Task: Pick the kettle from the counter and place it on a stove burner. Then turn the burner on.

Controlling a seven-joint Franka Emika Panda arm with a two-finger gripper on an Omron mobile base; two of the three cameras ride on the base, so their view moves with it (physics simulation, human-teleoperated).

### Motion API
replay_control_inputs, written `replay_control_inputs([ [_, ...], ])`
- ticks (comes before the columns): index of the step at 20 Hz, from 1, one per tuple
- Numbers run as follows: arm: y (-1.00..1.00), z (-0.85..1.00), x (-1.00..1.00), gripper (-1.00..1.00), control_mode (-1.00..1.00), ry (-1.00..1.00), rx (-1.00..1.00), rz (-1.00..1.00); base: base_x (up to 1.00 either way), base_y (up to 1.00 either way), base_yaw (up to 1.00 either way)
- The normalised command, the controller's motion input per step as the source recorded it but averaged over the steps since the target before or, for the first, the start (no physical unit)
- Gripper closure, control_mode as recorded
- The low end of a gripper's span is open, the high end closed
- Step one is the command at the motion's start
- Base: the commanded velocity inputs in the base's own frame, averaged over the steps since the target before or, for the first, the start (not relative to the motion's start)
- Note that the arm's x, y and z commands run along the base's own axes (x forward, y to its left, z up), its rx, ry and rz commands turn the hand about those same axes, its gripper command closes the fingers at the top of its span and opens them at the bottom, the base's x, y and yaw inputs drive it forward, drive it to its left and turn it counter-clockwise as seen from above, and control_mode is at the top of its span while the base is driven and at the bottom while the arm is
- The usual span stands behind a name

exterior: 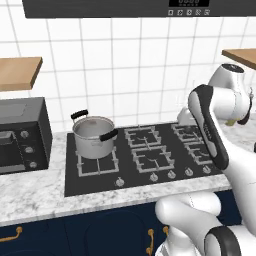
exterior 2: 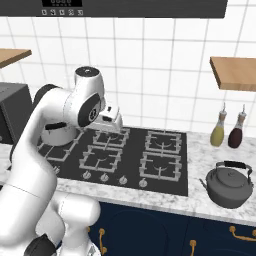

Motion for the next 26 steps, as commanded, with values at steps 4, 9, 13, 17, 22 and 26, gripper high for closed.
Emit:
replay_control_inputs([
  [4, -0.75, -0.45, -0.46, -1.00, -1.00, -0.02, 0.00, -0.20, 0.00, 0.00, 0.00],
  [9, -0.83, -0.35, -0.10, -1.00, -1.00, 0.00, 0.00, -0.40, 0.00, 0.00, 0.00],
  [13, -0.82, -0.23, 0.00, -1.00, -1.00, 0.01, 0.00, -0.46, 0.00, 0.00, 0.00],
  [17, -0.94, -0.16, 0.00, -1.00, -1.00, 0.04, 0.00, -0.26, 0.00, 0.00, 0.00],
  [22, -0.85, -0.23, 0.00, -1.00, -1.00, 0.00, 0.00, -0.14, 0.00, 0.00, 0.00],
  [26, -0.82, -0.18, 0.00, -1.00, -1.00, 0.00, -0.01, -0.16, 0.00, 0.00, 0.00],
])
